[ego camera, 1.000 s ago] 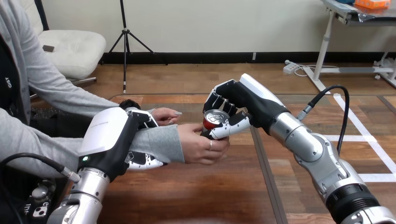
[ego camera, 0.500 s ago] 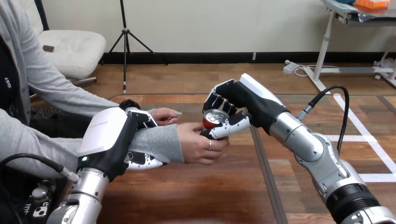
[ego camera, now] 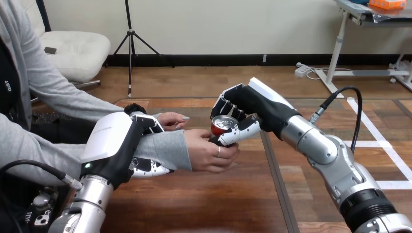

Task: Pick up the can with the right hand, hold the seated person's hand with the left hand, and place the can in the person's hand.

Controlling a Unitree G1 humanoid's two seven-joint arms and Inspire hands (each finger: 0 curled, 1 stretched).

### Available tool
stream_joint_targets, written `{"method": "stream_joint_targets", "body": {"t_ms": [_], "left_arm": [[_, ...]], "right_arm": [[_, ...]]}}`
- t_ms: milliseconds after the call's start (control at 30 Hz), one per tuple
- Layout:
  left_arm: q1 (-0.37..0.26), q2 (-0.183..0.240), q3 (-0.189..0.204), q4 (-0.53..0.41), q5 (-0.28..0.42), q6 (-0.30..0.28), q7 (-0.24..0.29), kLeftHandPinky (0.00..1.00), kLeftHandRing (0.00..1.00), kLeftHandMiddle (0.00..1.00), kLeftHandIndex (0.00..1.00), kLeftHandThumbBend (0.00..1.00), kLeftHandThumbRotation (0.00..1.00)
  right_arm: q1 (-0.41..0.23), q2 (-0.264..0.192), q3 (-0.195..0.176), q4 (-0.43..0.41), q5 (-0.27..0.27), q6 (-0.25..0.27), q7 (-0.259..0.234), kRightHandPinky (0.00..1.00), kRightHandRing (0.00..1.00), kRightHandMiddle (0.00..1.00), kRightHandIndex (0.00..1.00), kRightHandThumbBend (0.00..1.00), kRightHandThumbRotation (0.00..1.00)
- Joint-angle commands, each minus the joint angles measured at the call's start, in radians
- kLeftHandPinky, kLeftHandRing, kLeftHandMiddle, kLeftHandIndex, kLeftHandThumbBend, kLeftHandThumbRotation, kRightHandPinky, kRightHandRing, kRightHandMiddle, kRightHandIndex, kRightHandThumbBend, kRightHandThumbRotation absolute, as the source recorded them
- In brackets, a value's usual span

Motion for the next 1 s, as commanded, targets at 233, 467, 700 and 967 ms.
{"method": "stream_joint_targets", "body": {"t_ms": [233,467,700,967], "left_arm": [[-0.032,-0.020,0.000,-0.010,-0.028,-0.027,-0.001,0.28,0.34,0.40,0.42,0.72,0.00],[-0.032,-0.022,0.000,-0.012,-0.028,-0.021,-0.002,0.28,0.34,0.40,0.42,0.72,0.00],[-0.033,-0.016,-0.002,-0.014,-0.030,-0.020,-0.010,0.28,0.34,0.40,0.42,0.73,0.00],[-0.031,-0.015,0.000,-0.016,-0.035,-0.020,-0.016,0.29,0.35,0.40,0.42,0.73,0.00]], "right_arm": [[-0.086,-0.011,-0.001,-0.085,0.028,0.034,0.068,0.51,0.65,0.69,0.76,1.00,0.52],[-0.084,-0.012,-0.018,-0.078,0.050,0.030,0.091,0.62,0.80,0.83,0.89,1.00,0.66],[-0.080,-0.015,-0.025,-0.075,0.062,0.015,0.086,0.66,0.86,0.89,0.93,1.00,0.76],[-0.076,-0.027,-0.023,-0.081,0.067,0.000,0.078,0.66,0.86,0.88,0.93,1.00,0.85]]}}
